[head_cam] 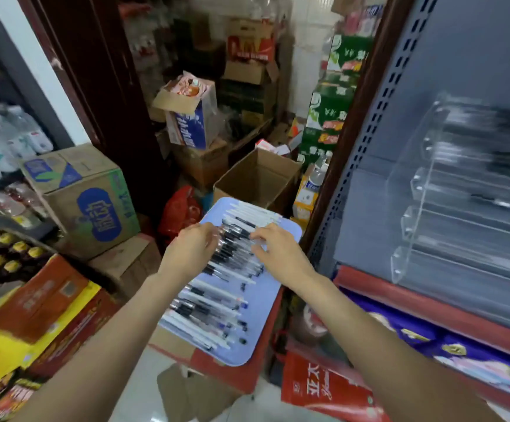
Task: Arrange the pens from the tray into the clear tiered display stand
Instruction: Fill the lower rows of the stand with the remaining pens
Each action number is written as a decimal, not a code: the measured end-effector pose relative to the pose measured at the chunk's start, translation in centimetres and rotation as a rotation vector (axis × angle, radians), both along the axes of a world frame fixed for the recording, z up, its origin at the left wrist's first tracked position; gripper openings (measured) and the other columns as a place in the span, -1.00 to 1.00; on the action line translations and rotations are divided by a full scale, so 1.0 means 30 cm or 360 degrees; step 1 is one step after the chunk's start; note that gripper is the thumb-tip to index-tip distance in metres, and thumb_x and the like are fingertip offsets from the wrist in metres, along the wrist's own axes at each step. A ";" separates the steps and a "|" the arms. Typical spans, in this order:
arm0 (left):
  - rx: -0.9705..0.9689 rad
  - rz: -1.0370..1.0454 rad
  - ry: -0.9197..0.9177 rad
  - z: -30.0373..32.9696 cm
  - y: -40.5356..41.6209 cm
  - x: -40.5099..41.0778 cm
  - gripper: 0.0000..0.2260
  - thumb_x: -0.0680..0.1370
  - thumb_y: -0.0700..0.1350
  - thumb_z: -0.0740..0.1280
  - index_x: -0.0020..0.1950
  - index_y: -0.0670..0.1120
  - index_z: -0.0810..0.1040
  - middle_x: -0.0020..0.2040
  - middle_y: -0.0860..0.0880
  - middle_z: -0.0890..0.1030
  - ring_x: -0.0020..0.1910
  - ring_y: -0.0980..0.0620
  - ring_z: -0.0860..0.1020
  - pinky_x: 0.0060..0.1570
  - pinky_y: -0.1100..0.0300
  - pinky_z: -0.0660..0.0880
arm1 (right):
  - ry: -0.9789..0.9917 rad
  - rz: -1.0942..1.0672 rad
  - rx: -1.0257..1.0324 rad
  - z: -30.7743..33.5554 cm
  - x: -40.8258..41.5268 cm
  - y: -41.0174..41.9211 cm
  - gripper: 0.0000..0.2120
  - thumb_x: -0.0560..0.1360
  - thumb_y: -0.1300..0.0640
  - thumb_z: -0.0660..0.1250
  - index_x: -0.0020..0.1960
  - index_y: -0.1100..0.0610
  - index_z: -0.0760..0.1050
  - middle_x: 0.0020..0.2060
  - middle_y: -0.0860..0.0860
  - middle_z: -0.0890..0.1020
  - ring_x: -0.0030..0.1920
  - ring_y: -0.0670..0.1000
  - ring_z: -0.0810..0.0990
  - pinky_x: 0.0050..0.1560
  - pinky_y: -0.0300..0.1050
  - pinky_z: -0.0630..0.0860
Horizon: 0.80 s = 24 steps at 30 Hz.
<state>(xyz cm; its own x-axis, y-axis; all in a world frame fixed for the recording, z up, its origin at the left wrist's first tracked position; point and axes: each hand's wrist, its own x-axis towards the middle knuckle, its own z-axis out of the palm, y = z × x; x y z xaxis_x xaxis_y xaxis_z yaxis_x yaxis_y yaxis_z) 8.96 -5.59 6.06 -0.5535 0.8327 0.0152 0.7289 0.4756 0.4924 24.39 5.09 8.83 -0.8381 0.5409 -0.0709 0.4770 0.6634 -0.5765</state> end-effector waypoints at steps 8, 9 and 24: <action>-0.0541 -0.0484 0.0080 -0.258 -0.020 -0.140 -0.51 0.64 -0.10 0.11 0.54 -0.04 0.03 0.55 -0.04 0.05 0.49 -0.06 0.15 0.33 0.05 0.29 | -0.0593 -0.0076 -0.0118 -0.332 -0.167 -0.015 -0.51 0.63 0.17 0.11 0.52 0.12 0.08 0.52 0.06 0.07 0.41 0.13 0.28 0.28 0.05 0.40; -0.0592 -0.0546 0.0130 -0.288 -0.018 -0.154 -0.48 0.64 -0.08 0.10 0.54 -0.02 -0.04 0.56 -0.03 -0.04 0.53 -0.04 0.04 0.41 0.03 0.19 | -0.0597 -0.0082 -0.0084 -0.352 -0.173 -0.012 -0.53 0.63 0.17 0.11 0.51 0.12 0.10 0.51 0.06 0.10 0.41 0.13 0.27 0.27 0.05 0.40; -0.0402 -0.0192 -0.0030 -0.349 0.059 -0.252 -0.81 0.58 -0.20 0.26 0.17 -0.10 0.54 0.18 -0.09 0.46 0.19 -0.12 0.43 0.09 0.03 0.42 | -0.0694 -0.0096 0.0212 -0.404 -0.245 0.077 -0.65 0.55 0.32 0.20 -0.32 0.10 0.15 -0.27 0.03 0.29 -0.02 0.13 0.40 -0.17 -0.07 0.29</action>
<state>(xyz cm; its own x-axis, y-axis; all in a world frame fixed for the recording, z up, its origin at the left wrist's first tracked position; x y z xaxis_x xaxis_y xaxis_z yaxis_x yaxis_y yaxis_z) 1.39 -3.82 -4.40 -0.4482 0.8688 -0.2106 0.7798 0.4951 0.3831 17.04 7.41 -3.29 -0.7120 0.6163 -0.3364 0.6962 0.6817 -0.2248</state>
